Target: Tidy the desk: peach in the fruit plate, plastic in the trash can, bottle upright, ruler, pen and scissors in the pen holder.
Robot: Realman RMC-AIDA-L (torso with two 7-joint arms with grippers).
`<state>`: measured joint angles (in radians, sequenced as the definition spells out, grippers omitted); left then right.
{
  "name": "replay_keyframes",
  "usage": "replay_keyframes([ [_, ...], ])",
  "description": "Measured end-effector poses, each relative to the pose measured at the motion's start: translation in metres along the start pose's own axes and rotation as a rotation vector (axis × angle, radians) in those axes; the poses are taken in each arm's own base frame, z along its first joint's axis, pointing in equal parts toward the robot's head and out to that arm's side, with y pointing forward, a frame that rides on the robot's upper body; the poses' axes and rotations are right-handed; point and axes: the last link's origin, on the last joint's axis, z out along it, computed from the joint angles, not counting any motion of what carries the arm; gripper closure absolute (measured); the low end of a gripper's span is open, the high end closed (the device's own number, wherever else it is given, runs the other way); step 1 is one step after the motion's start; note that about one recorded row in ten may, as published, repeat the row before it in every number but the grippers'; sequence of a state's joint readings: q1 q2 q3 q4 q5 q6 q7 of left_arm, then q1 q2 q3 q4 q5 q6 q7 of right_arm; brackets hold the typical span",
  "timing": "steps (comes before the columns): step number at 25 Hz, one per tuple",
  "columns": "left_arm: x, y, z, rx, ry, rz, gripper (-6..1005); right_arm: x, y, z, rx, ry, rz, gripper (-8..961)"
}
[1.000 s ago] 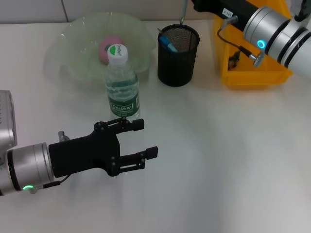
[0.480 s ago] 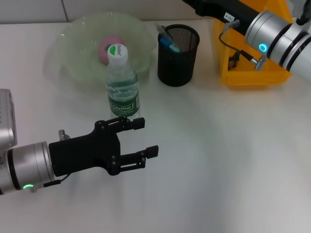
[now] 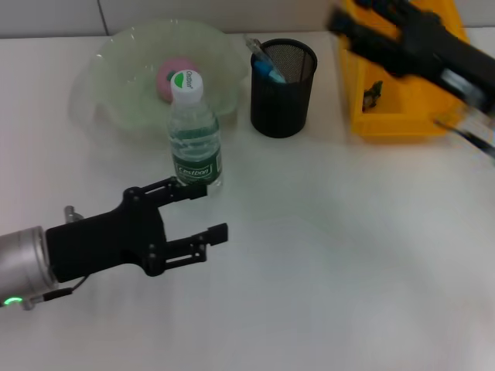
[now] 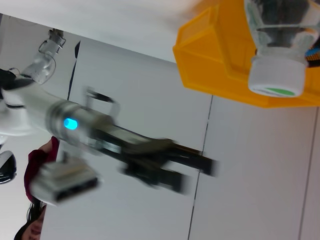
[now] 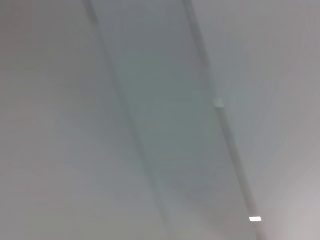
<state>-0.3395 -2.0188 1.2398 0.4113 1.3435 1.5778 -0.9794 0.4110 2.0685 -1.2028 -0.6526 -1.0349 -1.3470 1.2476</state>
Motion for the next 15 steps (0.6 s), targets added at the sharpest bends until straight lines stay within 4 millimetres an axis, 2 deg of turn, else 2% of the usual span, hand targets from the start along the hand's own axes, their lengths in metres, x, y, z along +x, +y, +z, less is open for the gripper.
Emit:
replay_keyframes([
  [5,0.0,0.0,-0.017,0.016,0.006,-0.021,241,0.003,0.023,-0.085,-0.119,-0.004,0.014,147],
  [6,-0.001,0.003,-0.023,0.012,0.009,-0.033,241,0.007,0.034,-0.114,-0.173,0.02,0.042,128],
  [7,-0.001,0.003,-0.023,0.012,0.009,-0.033,241,0.007,0.034,-0.114,-0.173,0.02,0.042,128],
  [9,-0.001,0.004,-0.027,0.008,0.005,-0.043,241,0.012,0.047,-0.136,-0.25,0.068,0.061,129],
  [11,-0.002,0.008,-0.03,-0.024,-0.012,-0.055,241,0.023,0.063,-0.152,-0.37,0.197,0.096,129],
  [15,-0.001,0.012,-0.029,-0.086,-0.046,-0.071,242,0.031,0.068,-0.154,-0.413,0.273,0.124,129],
])
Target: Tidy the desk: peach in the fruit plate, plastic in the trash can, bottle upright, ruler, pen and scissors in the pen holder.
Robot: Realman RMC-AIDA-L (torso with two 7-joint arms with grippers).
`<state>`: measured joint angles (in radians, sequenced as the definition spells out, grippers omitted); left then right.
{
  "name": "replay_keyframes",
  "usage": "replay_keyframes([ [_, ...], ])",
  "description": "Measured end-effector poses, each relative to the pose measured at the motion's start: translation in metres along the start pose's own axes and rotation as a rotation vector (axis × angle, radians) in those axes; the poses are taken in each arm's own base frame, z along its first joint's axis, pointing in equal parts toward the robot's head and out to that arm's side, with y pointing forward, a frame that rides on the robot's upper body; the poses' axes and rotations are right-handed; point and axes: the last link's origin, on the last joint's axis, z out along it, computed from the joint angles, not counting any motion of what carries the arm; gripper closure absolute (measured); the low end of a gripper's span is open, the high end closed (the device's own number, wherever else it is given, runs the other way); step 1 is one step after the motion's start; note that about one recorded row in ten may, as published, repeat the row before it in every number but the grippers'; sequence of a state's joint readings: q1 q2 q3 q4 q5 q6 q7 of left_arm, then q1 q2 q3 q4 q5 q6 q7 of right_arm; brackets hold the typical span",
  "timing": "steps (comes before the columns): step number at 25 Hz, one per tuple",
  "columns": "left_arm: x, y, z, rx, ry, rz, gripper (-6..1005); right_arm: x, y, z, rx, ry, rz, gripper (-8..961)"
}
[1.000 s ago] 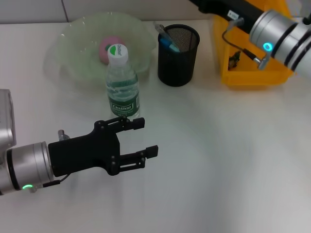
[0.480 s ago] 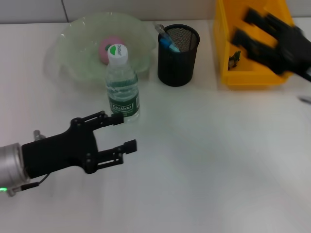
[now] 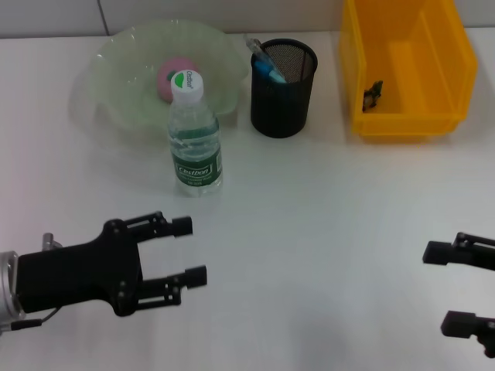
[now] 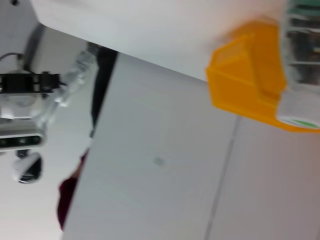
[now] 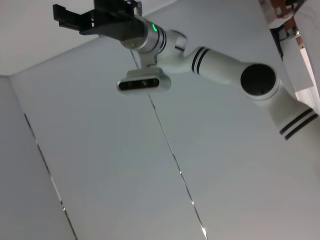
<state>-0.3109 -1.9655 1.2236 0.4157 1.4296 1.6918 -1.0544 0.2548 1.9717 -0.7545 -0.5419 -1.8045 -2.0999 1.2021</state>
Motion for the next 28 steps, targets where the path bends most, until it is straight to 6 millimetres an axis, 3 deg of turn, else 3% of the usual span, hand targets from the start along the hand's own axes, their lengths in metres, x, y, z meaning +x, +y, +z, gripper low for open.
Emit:
replay_keyframes([
  [11,0.002,0.004,0.005,-0.066,-0.023,-0.047,240,0.009,-0.005,0.014,0.022,0.012,0.009,129],
  [28,0.008,0.006,0.005,-0.083,0.011,-0.052,234,0.011,-0.004,0.019,0.013,0.002,0.015,128],
])
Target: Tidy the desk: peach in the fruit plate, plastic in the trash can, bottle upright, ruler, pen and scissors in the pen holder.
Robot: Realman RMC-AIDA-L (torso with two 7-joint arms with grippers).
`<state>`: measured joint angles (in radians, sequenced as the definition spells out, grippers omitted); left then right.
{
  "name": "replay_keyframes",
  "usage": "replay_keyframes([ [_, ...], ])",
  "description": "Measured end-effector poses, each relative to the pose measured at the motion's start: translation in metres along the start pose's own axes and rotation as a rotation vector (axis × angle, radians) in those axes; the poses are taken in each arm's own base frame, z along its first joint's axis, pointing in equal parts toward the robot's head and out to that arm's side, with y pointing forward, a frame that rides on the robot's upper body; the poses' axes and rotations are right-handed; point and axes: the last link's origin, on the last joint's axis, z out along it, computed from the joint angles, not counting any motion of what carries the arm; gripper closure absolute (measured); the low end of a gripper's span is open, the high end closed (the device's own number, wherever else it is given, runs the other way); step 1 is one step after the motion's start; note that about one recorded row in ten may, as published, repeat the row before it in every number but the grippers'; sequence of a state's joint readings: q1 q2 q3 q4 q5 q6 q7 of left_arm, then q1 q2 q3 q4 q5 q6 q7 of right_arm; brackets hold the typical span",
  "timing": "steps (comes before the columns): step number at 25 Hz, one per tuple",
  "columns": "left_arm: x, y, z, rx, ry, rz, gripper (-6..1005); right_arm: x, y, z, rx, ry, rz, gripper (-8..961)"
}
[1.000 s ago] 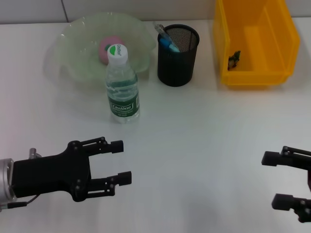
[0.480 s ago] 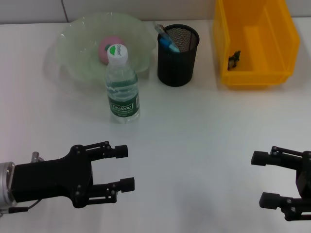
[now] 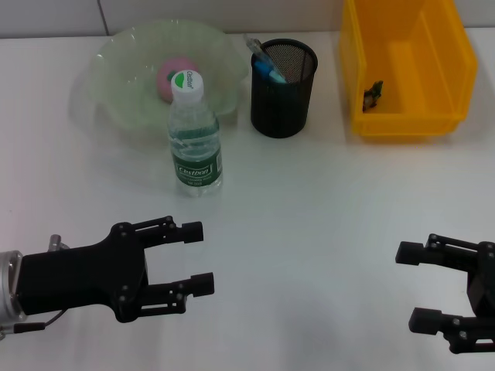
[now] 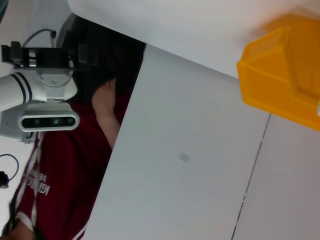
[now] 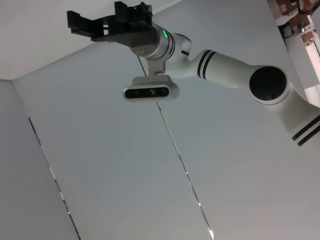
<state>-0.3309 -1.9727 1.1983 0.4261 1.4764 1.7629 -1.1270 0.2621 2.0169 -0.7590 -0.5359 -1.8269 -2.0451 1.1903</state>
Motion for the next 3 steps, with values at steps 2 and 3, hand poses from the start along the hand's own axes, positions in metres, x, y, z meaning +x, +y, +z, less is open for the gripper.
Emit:
replay_keyframes([
  [2,-0.0005,0.0001,0.0004,0.005,0.005,-0.001,234,0.0002,0.0002,0.0013,-0.003,-0.001,-0.001,129],
  [3,-0.0006,0.0002,0.0004,0.006,0.006,-0.001,234,0.0004,0.0003,0.0019,-0.004,-0.001,-0.001,129],
])
